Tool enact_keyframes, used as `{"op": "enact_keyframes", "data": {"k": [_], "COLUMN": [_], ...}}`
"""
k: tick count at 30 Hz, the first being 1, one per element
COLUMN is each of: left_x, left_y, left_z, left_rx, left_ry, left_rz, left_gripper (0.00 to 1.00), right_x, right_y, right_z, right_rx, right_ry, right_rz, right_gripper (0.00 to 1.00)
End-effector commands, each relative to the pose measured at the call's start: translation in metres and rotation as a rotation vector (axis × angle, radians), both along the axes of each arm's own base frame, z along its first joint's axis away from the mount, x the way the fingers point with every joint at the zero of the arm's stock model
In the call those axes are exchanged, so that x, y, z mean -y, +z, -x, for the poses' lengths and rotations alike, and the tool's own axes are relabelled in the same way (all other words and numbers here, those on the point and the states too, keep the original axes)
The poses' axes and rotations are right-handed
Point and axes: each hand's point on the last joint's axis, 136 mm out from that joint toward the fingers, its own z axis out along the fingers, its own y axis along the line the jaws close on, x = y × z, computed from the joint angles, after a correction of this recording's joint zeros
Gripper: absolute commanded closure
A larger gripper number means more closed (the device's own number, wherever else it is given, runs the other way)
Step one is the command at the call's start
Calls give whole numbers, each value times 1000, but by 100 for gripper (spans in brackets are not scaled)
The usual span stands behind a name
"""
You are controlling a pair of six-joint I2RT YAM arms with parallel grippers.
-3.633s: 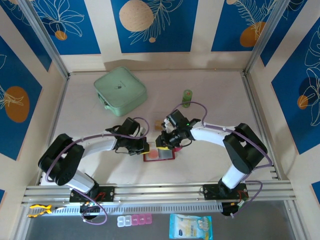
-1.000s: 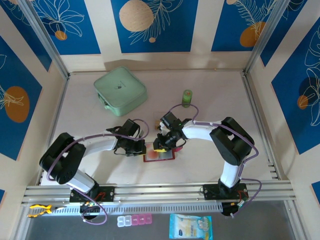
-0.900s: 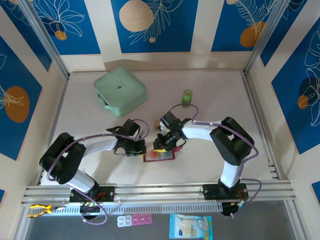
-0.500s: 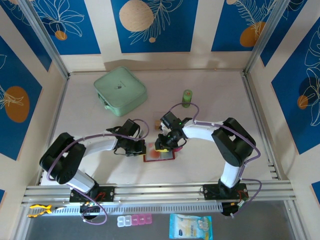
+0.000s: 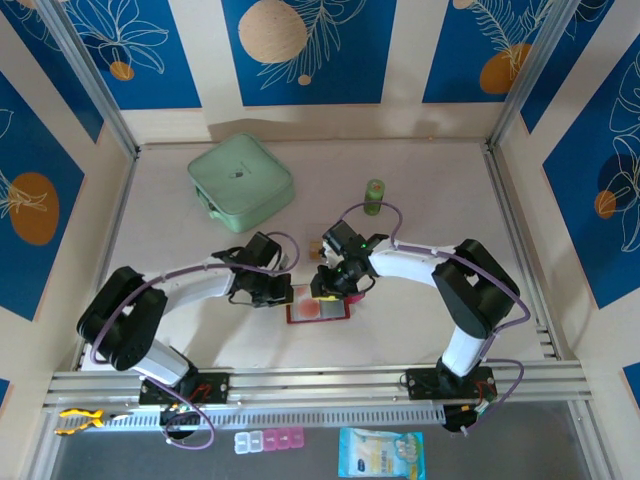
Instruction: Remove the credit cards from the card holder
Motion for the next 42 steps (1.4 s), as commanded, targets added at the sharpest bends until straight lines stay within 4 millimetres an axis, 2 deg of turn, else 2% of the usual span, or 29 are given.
{"op": "enact_keyframes", "data": {"k": [1, 7, 15, 24, 34, 42], "left_x": [13, 16, 4, 3, 3, 10], "left_y": [7, -5, -22, -19, -18, -6], "left_z": [-1, 3, 10, 10, 10, 4], "left_rx": [-3, -26, -55, -50, -46, -21], "left_ry": [-20, -34, -40, -38, -36, -41], "left_rz": [44, 38, -27, -28, -29, 3], "left_gripper": [100, 100, 100, 100, 100, 100], "right_x": [-7, -11, -14, 0, 2, 0], "right_y": [11, 5, -6, -19, -2, 13], "right_z": [3, 7, 10, 8, 4, 3], "right_rx": [-10, -43, -80, -74, -8, 8], "right_ry": [18, 26, 31, 14, 15, 0], "right_rz": [-49, -73, -79, 17, 12, -63], "right_gripper": [73, 73, 74, 74, 74, 74]}}
